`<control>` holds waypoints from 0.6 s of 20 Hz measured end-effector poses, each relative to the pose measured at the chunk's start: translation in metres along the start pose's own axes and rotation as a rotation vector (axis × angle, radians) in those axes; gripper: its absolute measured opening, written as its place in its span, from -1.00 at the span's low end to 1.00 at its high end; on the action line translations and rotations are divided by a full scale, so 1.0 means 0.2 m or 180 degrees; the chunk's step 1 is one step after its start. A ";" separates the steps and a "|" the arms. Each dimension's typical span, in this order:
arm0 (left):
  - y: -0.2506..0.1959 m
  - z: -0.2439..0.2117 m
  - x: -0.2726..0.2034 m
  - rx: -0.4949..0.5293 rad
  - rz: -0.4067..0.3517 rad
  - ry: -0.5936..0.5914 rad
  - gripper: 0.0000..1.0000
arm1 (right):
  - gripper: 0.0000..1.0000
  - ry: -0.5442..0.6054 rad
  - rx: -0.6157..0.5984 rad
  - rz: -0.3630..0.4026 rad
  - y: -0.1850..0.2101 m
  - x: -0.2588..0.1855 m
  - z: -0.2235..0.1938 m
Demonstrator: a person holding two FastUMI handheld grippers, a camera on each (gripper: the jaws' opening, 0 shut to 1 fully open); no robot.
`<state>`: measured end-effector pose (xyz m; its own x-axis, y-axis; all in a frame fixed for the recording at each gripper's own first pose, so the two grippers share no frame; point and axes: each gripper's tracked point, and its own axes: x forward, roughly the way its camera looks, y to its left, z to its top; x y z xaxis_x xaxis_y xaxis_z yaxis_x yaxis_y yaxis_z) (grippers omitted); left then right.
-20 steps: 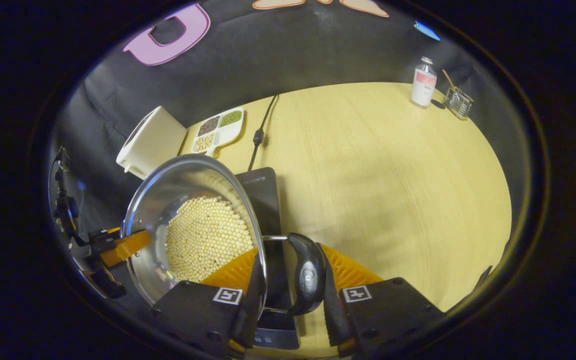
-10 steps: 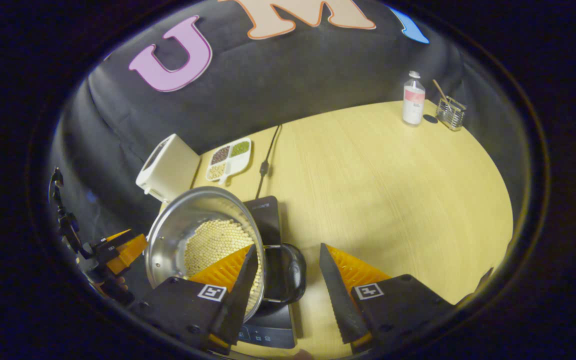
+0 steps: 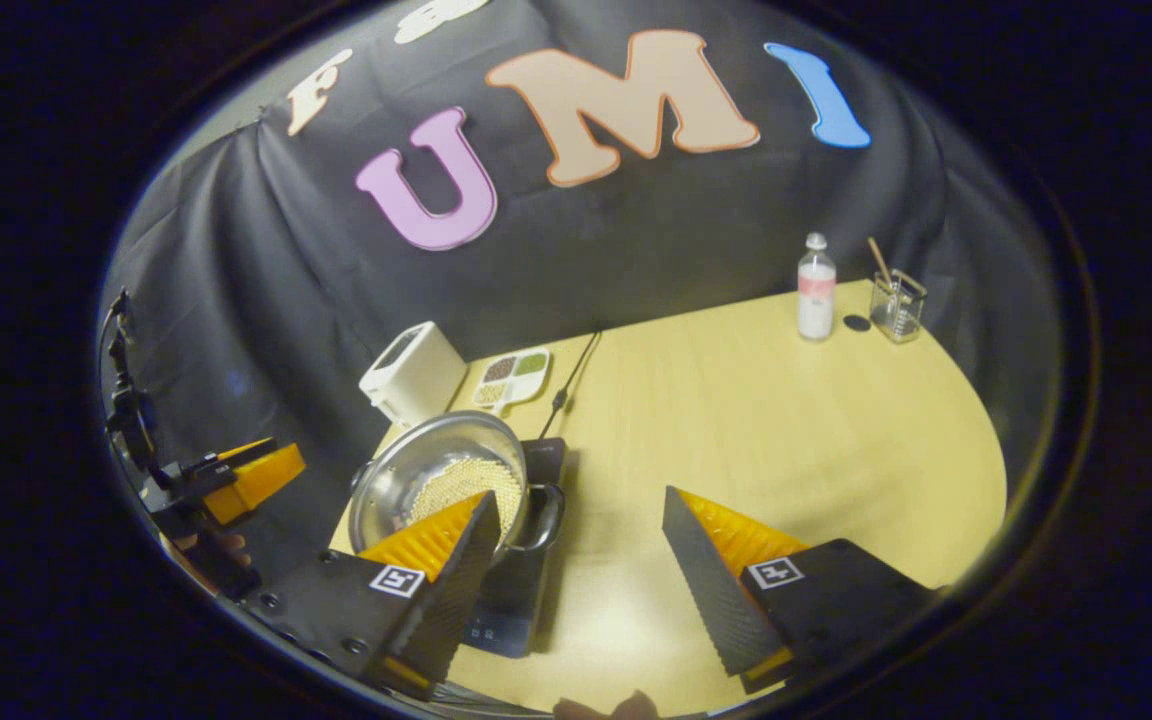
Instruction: First push the handle of the pot to place it horizontally, then grasp the pot with both hands and set it on the induction cooktop.
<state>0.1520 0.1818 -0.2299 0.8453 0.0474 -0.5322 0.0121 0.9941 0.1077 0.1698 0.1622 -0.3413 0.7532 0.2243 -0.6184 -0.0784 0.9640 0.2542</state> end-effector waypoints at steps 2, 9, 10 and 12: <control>-0.11 0.03 -0.17 -0.0085 0.0042 -0.0142 0.51 | 0.84 -0.0171 -0.0085 0.0072 -0.04 -0.15 0.02; -0.33 0.28 -0.63 -0.0058 0.0091 -0.0786 0.58 | 1.00 -0.0657 -0.0048 0.0205 -0.07 -0.58 0.20; -0.34 0.34 -0.69 -0.0024 0.0097 -0.0926 0.58 | 1.00 -0.0765 -0.0053 0.0197 -0.07 -0.65 0.24; -0.38 0.45 -0.81 0.0076 0.0068 -0.1225 0.65 | 0.95 -0.0970 -0.0075 0.0185 -0.06 -0.80 0.31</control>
<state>0.0625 0.0894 -0.0756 0.9841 0.0236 -0.1761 0.0008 0.9905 0.1372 0.0920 0.1051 -0.1994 0.9079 0.2293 -0.3509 -0.1393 0.9546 0.2632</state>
